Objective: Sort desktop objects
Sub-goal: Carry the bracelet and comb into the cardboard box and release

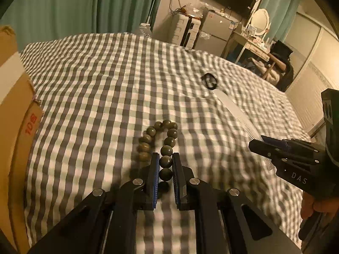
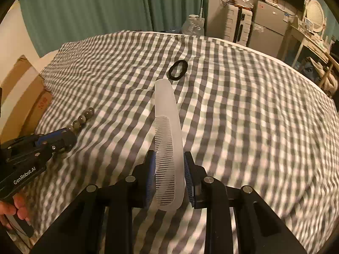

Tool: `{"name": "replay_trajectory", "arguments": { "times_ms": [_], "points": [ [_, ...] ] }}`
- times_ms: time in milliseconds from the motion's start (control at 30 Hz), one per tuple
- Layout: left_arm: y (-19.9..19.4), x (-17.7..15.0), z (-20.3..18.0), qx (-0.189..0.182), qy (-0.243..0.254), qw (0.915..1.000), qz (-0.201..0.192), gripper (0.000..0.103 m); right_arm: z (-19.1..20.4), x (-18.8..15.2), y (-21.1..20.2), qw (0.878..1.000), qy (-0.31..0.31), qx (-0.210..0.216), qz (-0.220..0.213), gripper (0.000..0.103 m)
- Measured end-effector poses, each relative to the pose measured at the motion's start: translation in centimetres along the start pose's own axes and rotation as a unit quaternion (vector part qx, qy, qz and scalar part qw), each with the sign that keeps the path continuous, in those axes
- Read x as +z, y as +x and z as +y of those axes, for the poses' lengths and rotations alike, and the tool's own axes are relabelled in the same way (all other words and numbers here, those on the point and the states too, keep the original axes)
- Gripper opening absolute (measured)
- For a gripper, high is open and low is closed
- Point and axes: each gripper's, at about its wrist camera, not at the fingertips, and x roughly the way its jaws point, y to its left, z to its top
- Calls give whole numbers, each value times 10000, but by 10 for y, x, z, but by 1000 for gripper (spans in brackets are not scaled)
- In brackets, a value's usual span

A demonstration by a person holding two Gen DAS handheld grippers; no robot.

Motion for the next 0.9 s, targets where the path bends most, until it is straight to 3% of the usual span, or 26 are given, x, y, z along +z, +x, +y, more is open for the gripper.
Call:
{"name": "replay_trajectory", "arguments": {
  "times_ms": [100,300,400,600,700,800,900],
  "points": [
    [-15,-5,-8,-109,86,9999,-62,11,-1,-9,-23,9997,219,41,-61,26],
    [-55,-7,-1,-395,-211,9983,-361,11,6,-22,-63,9989,397,71,-258,26],
    [-92,4,2,-377,-275,9962,-742,11,26,-17,-90,9982,307,131,-502,26],
    [-197,43,27,-629,-591,9795,-1819,11,95,17,-146,9898,-60,814,-1170,26],
    [-250,61,49,-434,-505,9724,-2236,11,139,38,-160,9825,-359,1231,-1350,26],
    [-273,67,77,228,-471,9716,-2306,11,188,54,-156,9766,-658,1573,-1312,26],
    [-267,65,119,892,-817,9694,-2138,12,235,60,-134,9728,-888,1839,-1092,26]
  ]
}}
